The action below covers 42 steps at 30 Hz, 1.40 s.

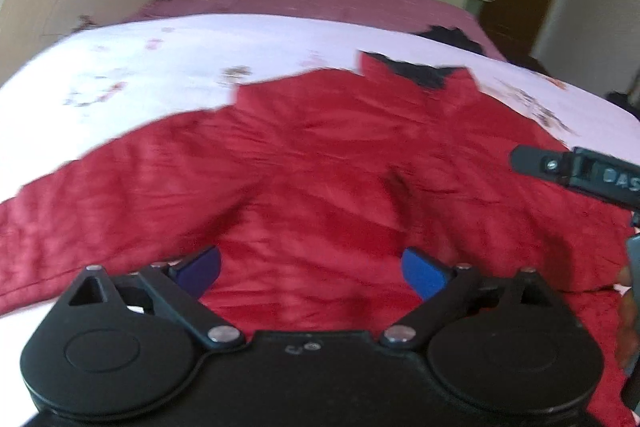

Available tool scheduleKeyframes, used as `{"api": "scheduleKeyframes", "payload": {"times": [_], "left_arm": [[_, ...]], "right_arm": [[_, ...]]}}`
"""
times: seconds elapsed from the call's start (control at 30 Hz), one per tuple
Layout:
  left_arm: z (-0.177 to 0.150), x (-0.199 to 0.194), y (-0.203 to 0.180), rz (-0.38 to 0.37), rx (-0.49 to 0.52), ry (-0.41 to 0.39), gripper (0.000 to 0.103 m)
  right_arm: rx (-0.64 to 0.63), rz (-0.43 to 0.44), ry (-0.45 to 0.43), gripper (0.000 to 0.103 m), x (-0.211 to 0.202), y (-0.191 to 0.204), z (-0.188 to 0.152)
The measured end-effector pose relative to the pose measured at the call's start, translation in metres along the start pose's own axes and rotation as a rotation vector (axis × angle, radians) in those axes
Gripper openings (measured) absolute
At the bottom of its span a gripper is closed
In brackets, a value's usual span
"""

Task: Fold large clothes

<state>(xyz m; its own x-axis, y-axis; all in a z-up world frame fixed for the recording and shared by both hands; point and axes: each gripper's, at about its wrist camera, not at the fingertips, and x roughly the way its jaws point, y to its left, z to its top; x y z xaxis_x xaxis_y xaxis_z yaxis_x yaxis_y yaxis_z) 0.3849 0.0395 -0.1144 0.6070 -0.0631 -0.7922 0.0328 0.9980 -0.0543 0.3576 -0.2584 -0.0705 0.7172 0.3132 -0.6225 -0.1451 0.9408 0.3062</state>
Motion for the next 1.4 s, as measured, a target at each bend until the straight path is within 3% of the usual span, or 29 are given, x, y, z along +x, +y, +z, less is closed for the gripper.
{"api": "scheduleKeyframes", "payload": {"times": [0.17, 0.23, 0.3, 0.43, 0.53, 0.7, 0.83, 0.97, 1.23, 1.27, 1.33, 1.4], "left_arm": [[0.007, 0.034, -0.033, -0.087, 0.039, 0.031, 0.09], [0.008, 0.049, -0.042, -0.092, 0.06, 0.029, 0.08], [0.008, 0.062, -0.047, -0.097, 0.066, 0.049, 0.06], [0.008, 0.071, -0.047, -0.106, 0.034, 0.041, 0.051], [0.007, 0.07, -0.047, -0.121, 0.036, 0.026, 0.025], [0.007, 0.064, -0.049, -0.138, 0.04, -0.008, 0.01], [0.018, 0.048, -0.043, -0.133, 0.022, -0.086, 0.007], [0.033, 0.039, -0.015, -0.063, -0.029, -0.156, 0.007], [0.025, 0.057, 0.033, 0.066, -0.086, -0.113, 0.007], [0.024, 0.059, 0.035, 0.07, -0.092, -0.107, 0.007], [0.022, 0.062, 0.034, 0.072, -0.089, -0.099, 0.007], [0.021, 0.064, 0.032, 0.078, -0.073, -0.1, 0.007]], "right_arm": [[-0.003, -0.113, -0.033, 0.093, -0.033, -0.035, -0.006], [0.004, -0.154, -0.042, 0.093, -0.042, -0.047, -0.011], [0.003, -0.191, -0.052, 0.093, -0.051, -0.058, -0.016], [0.011, -0.253, -0.056, 0.093, -0.058, -0.077, -0.022], [0.025, -0.303, -0.065, 0.093, -0.058, -0.093, -0.023], [0.087, -0.376, -0.065, 0.092, -0.05, -0.131, -0.017], [0.095, -0.383, -0.066, 0.092, -0.047, -0.145, -0.008], [0.072, -0.359, -0.082, 0.092, -0.045, -0.14, 0.003], [0.101, -0.313, -0.038, 0.091, -0.001, -0.145, 0.018], [0.111, -0.319, -0.029, 0.075, 0.006, -0.15, 0.02], [0.15, -0.31, 0.018, 0.052, 0.021, -0.163, 0.023], [0.186, -0.303, 0.053, 0.052, 0.033, -0.174, 0.024]]}}
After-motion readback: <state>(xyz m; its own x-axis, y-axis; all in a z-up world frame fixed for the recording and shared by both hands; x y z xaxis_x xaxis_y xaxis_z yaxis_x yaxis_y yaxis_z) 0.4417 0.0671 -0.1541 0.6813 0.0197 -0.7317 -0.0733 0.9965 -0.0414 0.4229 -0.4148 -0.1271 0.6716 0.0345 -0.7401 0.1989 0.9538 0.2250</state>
